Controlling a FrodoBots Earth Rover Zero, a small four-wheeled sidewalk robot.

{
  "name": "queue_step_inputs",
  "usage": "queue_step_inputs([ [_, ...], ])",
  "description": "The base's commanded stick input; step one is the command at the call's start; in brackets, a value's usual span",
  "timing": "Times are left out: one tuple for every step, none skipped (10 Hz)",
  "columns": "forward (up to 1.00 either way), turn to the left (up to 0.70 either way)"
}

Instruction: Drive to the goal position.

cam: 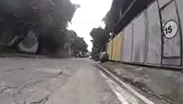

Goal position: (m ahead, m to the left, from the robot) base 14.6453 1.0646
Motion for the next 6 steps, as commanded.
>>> queue_step_inputs([
  [0.70, 0.00],
  [0.70, 0.00],
  [0.70, 0.00],
  [0.70, 0.00],
  [0.70, 0.00],
  [0.70, 0.00],
])
